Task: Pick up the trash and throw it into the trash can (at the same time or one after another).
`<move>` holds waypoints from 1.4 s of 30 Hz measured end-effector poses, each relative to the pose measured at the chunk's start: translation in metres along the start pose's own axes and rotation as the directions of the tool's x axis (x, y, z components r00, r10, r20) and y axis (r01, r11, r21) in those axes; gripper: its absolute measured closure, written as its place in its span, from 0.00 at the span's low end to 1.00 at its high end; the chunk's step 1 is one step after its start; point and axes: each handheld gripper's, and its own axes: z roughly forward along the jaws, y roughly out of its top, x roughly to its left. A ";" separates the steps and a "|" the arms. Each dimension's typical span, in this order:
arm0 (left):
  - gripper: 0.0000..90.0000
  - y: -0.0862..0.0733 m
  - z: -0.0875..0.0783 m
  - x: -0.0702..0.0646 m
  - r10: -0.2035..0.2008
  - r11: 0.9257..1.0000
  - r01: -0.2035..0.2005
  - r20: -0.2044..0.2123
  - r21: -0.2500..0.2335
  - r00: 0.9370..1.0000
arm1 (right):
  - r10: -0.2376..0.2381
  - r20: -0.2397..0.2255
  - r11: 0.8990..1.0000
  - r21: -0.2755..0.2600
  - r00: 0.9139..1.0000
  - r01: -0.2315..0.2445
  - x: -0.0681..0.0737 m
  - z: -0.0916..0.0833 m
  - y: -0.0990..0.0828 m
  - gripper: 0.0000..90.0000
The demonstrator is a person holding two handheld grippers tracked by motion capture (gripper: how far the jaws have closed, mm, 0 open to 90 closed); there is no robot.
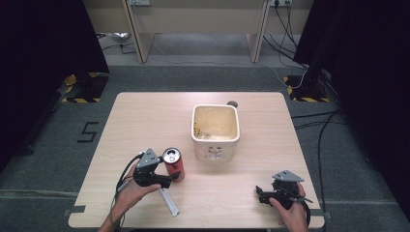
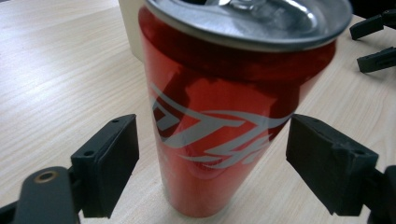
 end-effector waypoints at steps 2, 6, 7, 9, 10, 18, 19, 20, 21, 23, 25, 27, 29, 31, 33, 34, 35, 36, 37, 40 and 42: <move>0.19 0.000 0.002 -0.002 0.006 1.000 -0.006 -0.005 -0.003 1.000 | -0.003 0.000 1.000 0.000 1.000 0.003 0.000 0.000 0.000 0.00; 0.19 0.000 0.007 0.000 0.005 1.000 -0.005 -0.003 0.000 1.000 | 0.000 -0.001 1.000 0.000 1.000 0.000 0.000 0.000 0.000 0.00; 0.20 0.000 0.007 0.000 0.003 1.000 -0.003 -0.004 -0.001 1.000 | -0.001 -0.001 1.000 0.000 1.000 0.001 0.000 0.000 0.000 0.00; 0.20 0.000 0.008 0.001 0.001 1.000 -0.001 -0.004 -0.001 1.000 | -0.001 -0.001 1.000 0.000 1.000 0.001 0.000 0.000 0.000 0.00; 0.20 -0.001 0.010 0.000 0.002 1.000 -0.002 -0.005 -0.002 1.000 | 0.000 -0.001 1.000 0.000 1.000 0.000 0.000 0.000 0.000 0.00; 0.30 -0.004 0.016 0.002 0.012 1.000 -0.012 -0.001 0.004 1.000 | -0.003 -0.001 1.000 0.000 1.000 0.003 0.000 0.000 0.000 0.00; 0.34 -0.004 0.016 0.002 0.016 1.000 -0.016 0.000 0.002 1.000 | -0.002 -0.001 1.000 0.000 1.000 0.002 0.000 0.000 0.000 0.00; 0.34 -0.004 0.016 0.002 0.021 1.000 -0.021 0.001 0.000 1.000 | -0.002 -0.001 1.000 0.000 1.000 0.002 0.000 0.000 0.000 0.00; 0.37 -0.003 0.015 0.001 0.026 1.000 -0.026 -0.001 0.002 1.000 | -0.003 -0.002 1.000 0.000 1.000 0.003 0.000 0.000 0.000 0.00; 0.38 -0.002 0.013 -0.001 0.049 0.999 -0.049 0.011 0.006 0.999 | -0.007 -0.003 1.000 -0.001 1.000 0.007 0.000 0.000 0.000 0.00; 0.38 0.001 0.011 -0.002 0.054 0.999 -0.054 0.008 -0.001 0.999 | -0.008 -0.003 1.000 0.000 1.000 0.008 0.000 0.000 0.000 0.00; 0.38 0.004 0.007 -0.003 0.061 0.998 -0.061 0.007 -0.007 0.998 | -0.008 -0.003 1.000 0.000 1.000 0.008 0.000 0.000 0.000 0.00; 0.38 0.006 0.006 -0.003 0.066 0.998 -0.066 0.006 -0.010 0.998 | -0.011 -0.004 1.000 0.000 1.000 0.011 0.000 0.000 0.000 0.00; 0.38 0.010 0.002 -0.004 0.074 0.997 -0.074 0.005 -0.006 0.997 | -0.010 -0.004 1.000 0.000 1.000 0.010 0.000 0.000 0.000 0.00; 0.38 0.011 0.001 -0.004 0.074 0.997 -0.074 0.003 -0.007 0.997 | -0.011 -0.004 1.000 0.000 1.000 0.011 0.000 0.000 0.000 0.00; 0.38 0.012 0.000 -0.003 0.075 0.997 -0.075 0.002 -0.006 0.997 | -0.011 -0.004 1.000 0.000 1.000 0.011 0.000 0.000 0.000 0.00; 0.38 0.012 0.000 -0.002 0.079 0.997 -0.079 0.001 0.002 0.997 | -0.011 -0.004 1.000 0.000 1.000 0.011 0.000 0.000 0.000 0.00; 0.38 0.012 0.000 -0.002 0.081 0.997 -0.081 -0.002 0.004 0.997 | -0.012 -0.004 1.000 0.000 1.000 0.012 0.000 0.000 0.000 0.00; 0.38 0.013 0.000 -0.001 0.082 0.997 -0.082 -0.003 0.008 0.997 | -0.012 -0.004 1.000 0.000 1.000 0.012 0.000 0.000 0.000 0.00; 0.38 0.014 -0.001 -0.001 0.079 0.997 -0.079 -0.003 0.008 0.997 | -0.011 -0.004 1.000 0.000 1.000 0.011 0.000 0.000 0.000 0.00; 0.38 0.016 -0.003 0.000 0.075 0.997 -0.075 -0.002 0.003 0.997 | -0.010 -0.004 1.000 0.001 1.000 0.010 0.000 0.000 0.000 0.00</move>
